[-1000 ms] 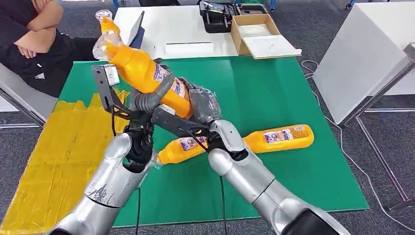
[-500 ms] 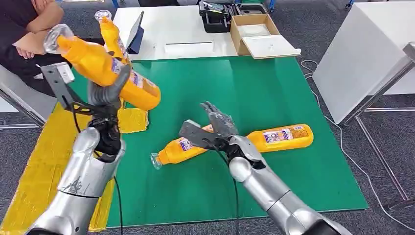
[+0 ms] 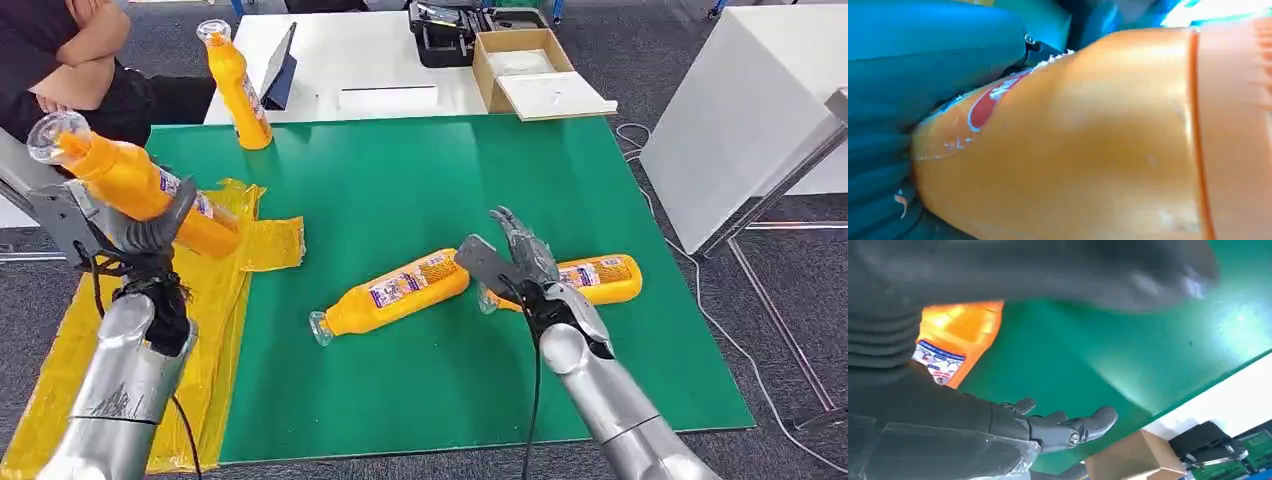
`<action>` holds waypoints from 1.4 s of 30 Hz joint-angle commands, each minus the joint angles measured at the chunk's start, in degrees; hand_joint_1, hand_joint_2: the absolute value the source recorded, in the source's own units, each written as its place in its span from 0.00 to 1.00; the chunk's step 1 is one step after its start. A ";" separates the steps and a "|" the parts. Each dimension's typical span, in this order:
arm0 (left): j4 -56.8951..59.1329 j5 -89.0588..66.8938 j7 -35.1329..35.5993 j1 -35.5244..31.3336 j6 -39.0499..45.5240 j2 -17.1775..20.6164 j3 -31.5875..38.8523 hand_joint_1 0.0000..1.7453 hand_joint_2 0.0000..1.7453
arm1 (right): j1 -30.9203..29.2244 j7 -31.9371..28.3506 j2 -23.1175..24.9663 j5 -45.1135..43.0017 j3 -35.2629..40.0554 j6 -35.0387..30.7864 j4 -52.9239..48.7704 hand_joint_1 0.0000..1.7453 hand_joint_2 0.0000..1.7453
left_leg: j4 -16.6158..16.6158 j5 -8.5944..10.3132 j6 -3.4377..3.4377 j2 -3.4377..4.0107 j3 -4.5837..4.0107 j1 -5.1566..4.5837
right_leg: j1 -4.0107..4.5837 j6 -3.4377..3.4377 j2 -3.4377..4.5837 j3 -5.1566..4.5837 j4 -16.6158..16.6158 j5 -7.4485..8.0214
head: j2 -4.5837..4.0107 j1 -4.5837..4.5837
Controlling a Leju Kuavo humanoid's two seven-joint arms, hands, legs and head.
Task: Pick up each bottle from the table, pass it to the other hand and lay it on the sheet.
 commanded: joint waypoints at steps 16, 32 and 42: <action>25.71 -76.26 4.18 -7.15 12.80 9.68 -14.08 1.00 1.00 | 1.29 -0.66 -6.07 -6.35 0.20 0.78 -4.70 0.00 0.00 | -0.03 0.00 -0.13 0.04 0.12 0.00 | -0.01 -0.04 0.00 0.09 0.01 -0.02 | 0.00 -0.02; 36.00 -76.83 3.17 -3.22 12.80 3.44 -16.32 1.00 1.00 | 6.36 -0.32 -7.25 -7.20 -0.27 0.60 -12.91 0.00 0.00 | -0.02 -0.05 -0.21 -0.03 0.16 0.00 | 0.00 -0.07 -0.11 0.18 -0.01 -0.06 | 0.00 -0.02; 44.87 -74.84 7.03 -3.71 8.60 -1.06 -17.20 0.00 0.00 | 8.66 1.99 -6.16 -4.34 -0.97 2.64 -17.00 0.00 0.00 | -0.03 -0.03 -0.14 -0.10 0.11 0.00 | -0.01 -0.03 -0.13 0.12 -0.04 -0.04 | 0.00 -0.02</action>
